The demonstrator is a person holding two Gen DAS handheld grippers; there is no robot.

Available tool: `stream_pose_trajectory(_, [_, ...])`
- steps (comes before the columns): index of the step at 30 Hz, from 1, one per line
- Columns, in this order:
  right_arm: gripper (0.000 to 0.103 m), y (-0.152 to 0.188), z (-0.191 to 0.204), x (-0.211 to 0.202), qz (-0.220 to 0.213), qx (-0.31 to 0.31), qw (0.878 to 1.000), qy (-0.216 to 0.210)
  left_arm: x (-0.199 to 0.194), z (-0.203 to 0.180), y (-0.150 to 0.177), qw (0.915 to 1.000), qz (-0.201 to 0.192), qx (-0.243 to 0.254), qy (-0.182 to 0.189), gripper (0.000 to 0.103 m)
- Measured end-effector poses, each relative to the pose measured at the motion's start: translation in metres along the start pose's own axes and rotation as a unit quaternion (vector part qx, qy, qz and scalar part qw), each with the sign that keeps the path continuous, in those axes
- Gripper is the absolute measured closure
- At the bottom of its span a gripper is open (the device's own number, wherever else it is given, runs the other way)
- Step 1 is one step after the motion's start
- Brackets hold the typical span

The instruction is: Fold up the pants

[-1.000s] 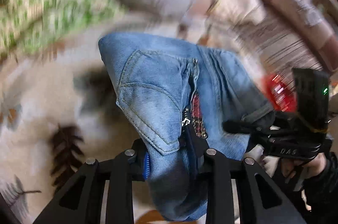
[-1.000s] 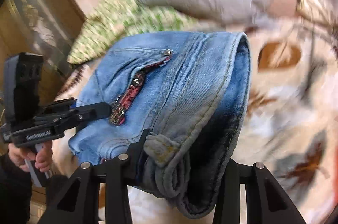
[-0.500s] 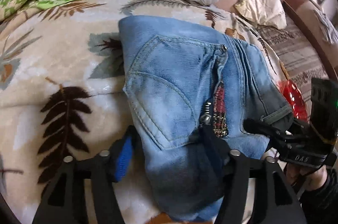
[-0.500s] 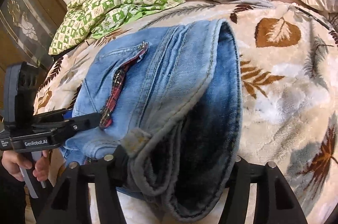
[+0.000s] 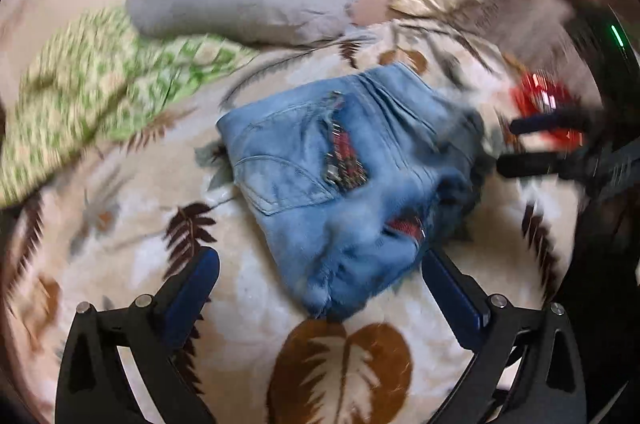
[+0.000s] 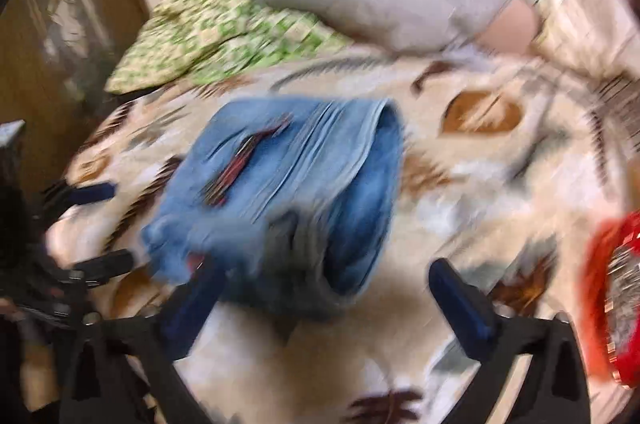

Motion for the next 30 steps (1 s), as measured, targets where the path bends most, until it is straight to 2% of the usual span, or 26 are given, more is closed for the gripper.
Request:
stream_pose_trajectory(2, [0.0, 0.009, -0.012, 0.0, 0.027, 0.015, 0.999, -0.033, 0.001, -0.008, 0.005, 0.9995, 0.001, 0.033, -0.004, 0.002])
stream_pose_trajectory(5, [0.0, 0.015, -0.028, -0.005, 0.031, 0.027, 0.998, -0.053, 0.01, -0.011, 0.005, 0.9983, 0.007, 0.056, -0.015, 0.002])
stream_pose_trajectory(9, [0.0, 0.003, -0.028, -0.014, -0.006, 0.022, 0.996, -0.081, 0.015, -0.007, -0.002, 0.9981, -0.002, 0.06, -0.014, 0.002])
stream_pose_trajectory(11, [0.001, -0.008, -0.017, -0.013, -0.017, -0.006, 0.997, -0.077, 0.017, -0.006, -0.006, 0.9981, -0.004, 0.058, -0.019, 0.002])
stream_pose_trajectory(12, [0.003, -0.012, -0.012, -0.009, -0.017, -0.021, 0.997, -0.073, 0.019, -0.005, -0.007, 0.9983, -0.002, 0.056, -0.018, 0.002])
stream_pose_trajectory(14, [0.02, -0.018, 0.0, 0.002, -0.008, -0.05, 0.997, -0.053, 0.021, -0.001, -0.009, 0.9987, -0.006, 0.048, -0.017, 0.002])
stream_pose_trajectory(15, [0.034, -0.02, 0.005, 0.008, -0.001, -0.063, 0.997, -0.046, 0.021, 0.0, -0.01, 0.9989, -0.006, 0.045, -0.014, 0.003])
stream_pose_trajectory(16, [0.047, -0.019, 0.008, 0.011, 0.003, -0.074, 0.996, -0.041, 0.023, 0.001, -0.011, 0.999, -0.004, 0.042, -0.014, 0.011])
stream_pose_trajectory(17, [0.056, -0.019, 0.012, 0.015, 0.006, -0.084, 0.996, -0.035, 0.026, 0.002, -0.011, 0.999, -0.001, 0.041, -0.016, 0.021])
stream_pose_trajectory(18, [0.07, -0.019, 0.015, 0.019, 0.011, -0.091, 0.995, -0.029, 0.031, 0.002, -0.01, 0.999, 0.014, 0.042, -0.009, 0.057])
stream_pose_trajectory(19, [0.072, -0.017, 0.018, 0.024, 0.015, -0.094, 0.995, -0.033, 0.035, 0.0, -0.01, 0.9988, 0.026, 0.039, 0.014, 0.087])
stream_pose_trajectory(20, [0.074, -0.017, 0.019, 0.025, 0.015, -0.095, 0.995, -0.038, 0.036, -0.003, -0.011, 0.9985, 0.033, 0.038, 0.022, 0.087])
stream_pose_trajectory(21, [0.078, -0.016, 0.021, 0.026, 0.013, -0.096, 0.994, -0.041, 0.035, -0.008, -0.012, 0.9983, 0.029, 0.05, 0.003, 0.087])
stream_pose_trajectory(23, [0.079, -0.016, 0.024, 0.024, -0.001, -0.104, 0.994, -0.027, 0.034, -0.014, -0.012, 0.9972, 0.03, 0.067, -0.01, 0.087])
stream_pose_trajectory(27, [0.083, -0.018, 0.027, 0.017, -0.013, -0.115, 0.993, -0.016, 0.026, -0.009, -0.013, 0.9983, 0.022, 0.051, 0.015, 0.087])
stream_pose_trajectory(29, [0.088, -0.017, 0.02, 0.012, -0.012, -0.116, 0.993, 0.001, 0.021, -0.005, -0.008, 0.9987, 0.017, 0.043, 0.02, 0.087])
stream_pose_trajectory(30, [0.092, -0.015, 0.014, 0.012, -0.012, -0.116, 0.993, 0.014, 0.024, -0.003, -0.005, 0.9988, 0.024, 0.038, 0.021, 0.097])
Point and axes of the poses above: each gripper's, at about its wrist camera, not at the fingertips, and x roughly the way its jaws point, z to its left, y to its underside, the point moved 3 cm from there along x, roughly the way its jaws point, and after that the axes turned 2 degrees about z, right-handed, at the moved point
